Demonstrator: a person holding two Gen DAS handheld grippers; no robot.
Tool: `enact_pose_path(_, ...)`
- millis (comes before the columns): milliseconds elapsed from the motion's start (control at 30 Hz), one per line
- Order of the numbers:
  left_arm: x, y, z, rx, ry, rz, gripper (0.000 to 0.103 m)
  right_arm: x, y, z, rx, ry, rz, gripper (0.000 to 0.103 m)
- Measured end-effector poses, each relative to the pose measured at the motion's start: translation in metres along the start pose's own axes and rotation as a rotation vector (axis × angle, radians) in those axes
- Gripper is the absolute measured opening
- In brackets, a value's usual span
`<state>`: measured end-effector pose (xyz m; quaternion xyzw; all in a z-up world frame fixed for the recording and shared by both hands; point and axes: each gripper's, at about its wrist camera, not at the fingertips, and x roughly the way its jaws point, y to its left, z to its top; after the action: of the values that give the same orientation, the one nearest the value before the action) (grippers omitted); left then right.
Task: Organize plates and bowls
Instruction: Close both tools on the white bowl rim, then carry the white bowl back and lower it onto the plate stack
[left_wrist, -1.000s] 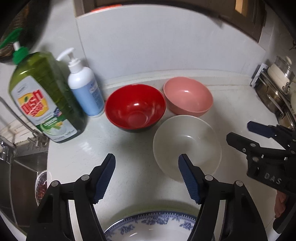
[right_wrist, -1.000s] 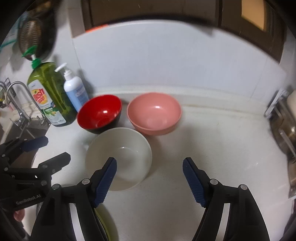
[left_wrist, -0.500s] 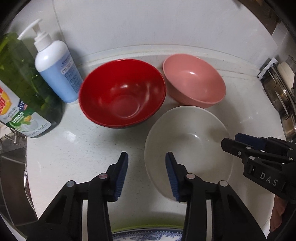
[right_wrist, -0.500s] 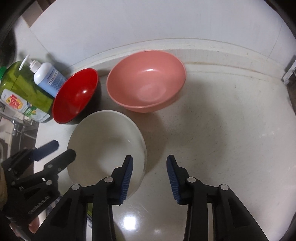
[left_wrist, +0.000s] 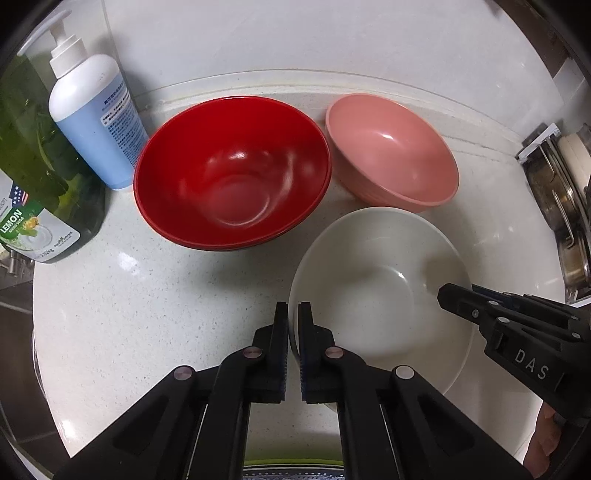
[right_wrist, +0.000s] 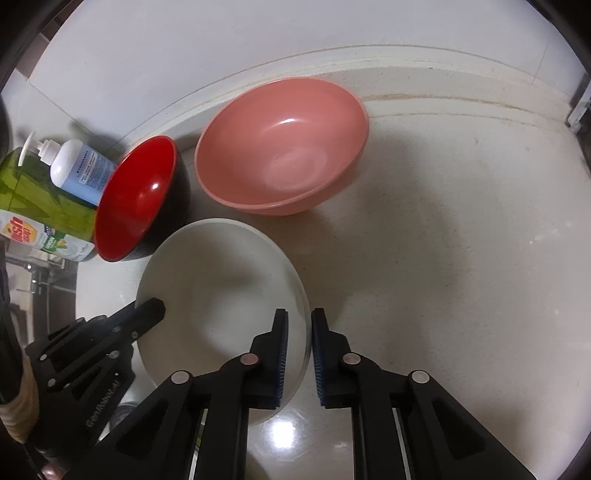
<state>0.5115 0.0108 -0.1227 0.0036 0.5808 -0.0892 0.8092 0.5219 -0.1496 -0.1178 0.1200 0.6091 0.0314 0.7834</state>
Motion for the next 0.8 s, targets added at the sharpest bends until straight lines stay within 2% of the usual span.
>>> enact_pose_path(367, -0.029, -0.008, -0.015, -0.018, -0.030, -0.013, 0.007, -0.017, 0.003, -0.007, 0.000, -0.016, -0.017, 0.010)
enact_pose_path(567, -0.053, -0.022, -0.038, -0.003, -0.064, -0.024, 0.007, -0.042, -0.003, -0.025, -0.004, -0.044, -0.010, 0.010)
enact_pose_path(800, -0.067, -0.052, -0.065, 0.014, -0.097, -0.056, 0.007, -0.073, -0.021, -0.052, -0.011, -0.095, -0.040, 0.010)
